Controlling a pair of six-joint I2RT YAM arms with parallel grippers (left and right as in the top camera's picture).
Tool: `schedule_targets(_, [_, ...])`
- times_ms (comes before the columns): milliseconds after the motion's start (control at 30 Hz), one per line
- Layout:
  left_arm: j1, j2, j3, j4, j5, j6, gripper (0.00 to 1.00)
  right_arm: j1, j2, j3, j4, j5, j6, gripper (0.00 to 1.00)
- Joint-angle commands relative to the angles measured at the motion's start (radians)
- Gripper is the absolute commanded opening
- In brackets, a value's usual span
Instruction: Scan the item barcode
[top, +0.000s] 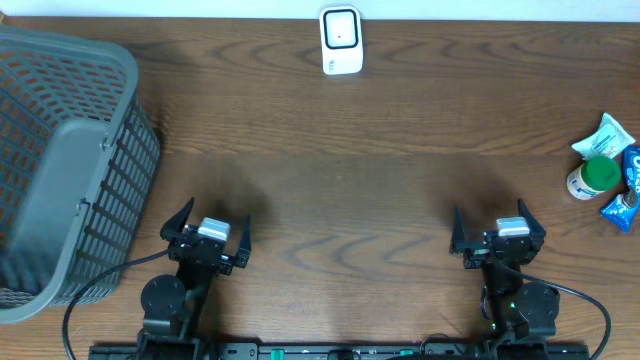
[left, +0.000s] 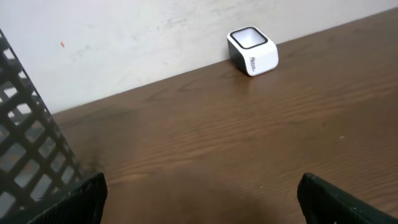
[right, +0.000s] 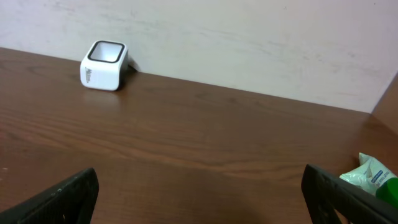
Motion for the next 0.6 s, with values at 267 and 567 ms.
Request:
schedule_targets(267, [0.011, -0.057, -0.029, -0.032, -0.221, -0.293, 0.98, -0.003, -0.006, -0.001, -0.005, 0.008, 0.01, 0.99])
schedule_targets(567, [0.025, -0.057, -0.029, -0.031, -0.232, -0.277, 0.98, -0.003, -0.006, -0.001, -0.005, 0.008, 0.01, 0.99])
